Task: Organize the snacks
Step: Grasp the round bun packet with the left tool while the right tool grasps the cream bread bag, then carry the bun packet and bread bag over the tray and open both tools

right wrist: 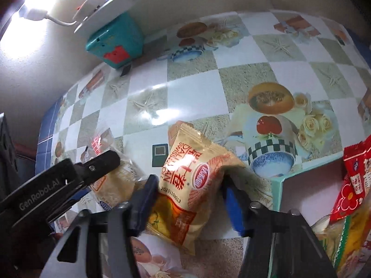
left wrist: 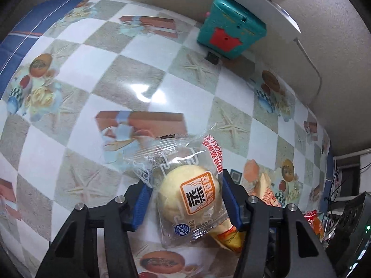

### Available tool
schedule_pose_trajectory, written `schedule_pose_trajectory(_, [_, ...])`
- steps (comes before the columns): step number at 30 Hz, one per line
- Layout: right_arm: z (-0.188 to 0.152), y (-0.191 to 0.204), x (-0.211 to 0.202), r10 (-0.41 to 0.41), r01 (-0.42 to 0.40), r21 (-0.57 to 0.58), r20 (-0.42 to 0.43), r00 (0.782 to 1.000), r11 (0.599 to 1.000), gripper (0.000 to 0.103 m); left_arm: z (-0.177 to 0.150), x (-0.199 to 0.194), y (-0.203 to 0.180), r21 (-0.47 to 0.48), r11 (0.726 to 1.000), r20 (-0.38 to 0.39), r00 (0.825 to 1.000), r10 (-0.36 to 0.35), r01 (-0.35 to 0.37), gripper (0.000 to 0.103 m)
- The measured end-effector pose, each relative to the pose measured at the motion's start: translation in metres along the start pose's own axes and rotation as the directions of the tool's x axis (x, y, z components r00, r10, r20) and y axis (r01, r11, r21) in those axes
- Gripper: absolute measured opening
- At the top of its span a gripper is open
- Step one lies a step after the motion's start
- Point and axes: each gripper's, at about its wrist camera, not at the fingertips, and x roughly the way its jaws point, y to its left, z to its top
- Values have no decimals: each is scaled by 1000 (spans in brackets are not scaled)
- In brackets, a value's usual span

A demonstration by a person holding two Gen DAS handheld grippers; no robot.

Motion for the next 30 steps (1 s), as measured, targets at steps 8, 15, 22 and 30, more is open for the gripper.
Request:
schedule_pose_trajectory(8, [-29,-2,-29,113,-113,-4,-4,994,994,47,-24,-16,32,-80,997,-4,1000,-25,24,51])
schedule_pose_trajectory(15, [-63,-36,-104,130,-135,44,100,986,990,47,-77,-57,12,-55,991,25,992,-123,124,51])
schedule_pose_trajectory(22, [-102,-120,-174,-74,44,157,186,980,987,49,-133,-66,-85,141,963,-48,973,-225,230,52])
schedule_pose_trajectory(30, [-129,-194,-187,-144,94,275,168,975,957,64,-177,-28,-151,236,926,-196,947,-253,296,70])
